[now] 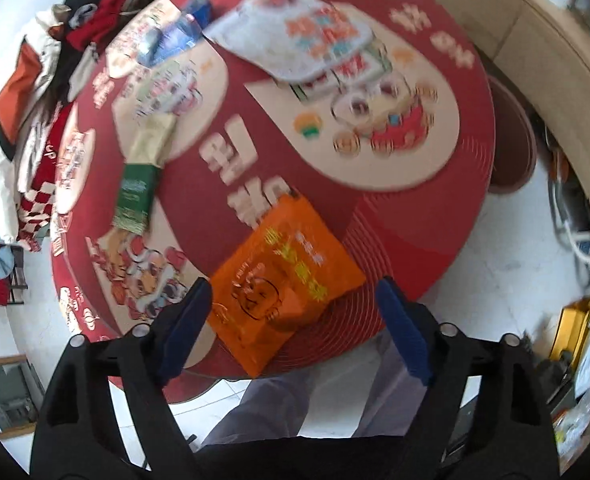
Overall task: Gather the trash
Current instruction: 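Grasp the orange snack packet with the right tool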
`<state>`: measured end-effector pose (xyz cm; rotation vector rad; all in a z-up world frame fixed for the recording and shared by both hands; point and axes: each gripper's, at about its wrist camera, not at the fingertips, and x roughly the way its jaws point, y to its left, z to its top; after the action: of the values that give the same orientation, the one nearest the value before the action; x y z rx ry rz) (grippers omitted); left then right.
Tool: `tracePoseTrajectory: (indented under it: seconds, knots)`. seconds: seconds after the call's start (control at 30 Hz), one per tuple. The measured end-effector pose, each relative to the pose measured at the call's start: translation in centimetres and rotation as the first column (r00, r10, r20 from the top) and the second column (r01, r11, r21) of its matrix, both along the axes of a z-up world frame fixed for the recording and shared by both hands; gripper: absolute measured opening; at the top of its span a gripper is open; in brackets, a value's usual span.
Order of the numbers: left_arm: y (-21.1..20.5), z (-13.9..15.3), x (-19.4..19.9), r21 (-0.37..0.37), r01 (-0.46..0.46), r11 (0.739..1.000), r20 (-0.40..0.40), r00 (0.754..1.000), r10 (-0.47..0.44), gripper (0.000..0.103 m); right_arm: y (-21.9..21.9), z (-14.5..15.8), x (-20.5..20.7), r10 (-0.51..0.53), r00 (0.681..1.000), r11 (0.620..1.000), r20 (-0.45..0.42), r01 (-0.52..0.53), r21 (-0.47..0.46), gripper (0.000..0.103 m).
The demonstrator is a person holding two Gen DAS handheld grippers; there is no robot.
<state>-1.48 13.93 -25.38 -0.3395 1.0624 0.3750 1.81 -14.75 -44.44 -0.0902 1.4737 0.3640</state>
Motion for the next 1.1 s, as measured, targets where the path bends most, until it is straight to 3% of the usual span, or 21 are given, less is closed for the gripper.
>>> tracePoseTrajectory:
  seconds: [0.13,0.33,0.37,0.6,0.67,0.77,1.1]
  knots:
    - [0.0,-0.9,-0.1,-0.007,0.004,1.000,-0.009,1.000,-0.004,0.097,-0.2,-1.5,0.6,-0.046,0.998,0.999,-0.049,0.046,0.002,0.062]
    - [0.2,-1.4,0.2,-0.015,-0.004,1.000,-0.011,1.000,0.004,0.097,0.8,-0.8,2.8,-0.018,0.998,0.998,-0.061,0.022,0.066,0.006]
    - [0.3,-1.5,0.2,-0.014,-0.006,1.000,-0.011,1.000,0.006,0.097,1.0,-0.5,3.4,-0.014,0.999,0.997,-0.050,0.017,0.075,0.005]
    - [0.1,-2.8,0.9,-0.020,-0.014,1.000,-0.026,1.000,0.013,0.097,1.7,3.3,8.0,0.022,0.998,0.990,0.063,-0.030,0.135,0.005]
    - [-0.1,-3.2,1.2,-0.029,-0.019,0.999,-0.029,0.999,0.018,0.097,1.6,3.2,8.4,0.037,0.998,0.991,0.044,-0.042,0.131,0.007]
    - [-0.5,-3.6,1.5,-0.051,-0.024,0.998,-0.032,0.999,0.023,0.097,1.0,2.5,7.7,0.052,0.998,0.994,0.018,-0.053,0.097,0.042]
    - [-1.1,-5.0,1.6,-0.046,-0.003,0.999,-0.055,0.998,0.001,0.097,2.3,-2.3,3.0,0.116,0.986,0.993,-0.120,-0.111,0.049,0.040]
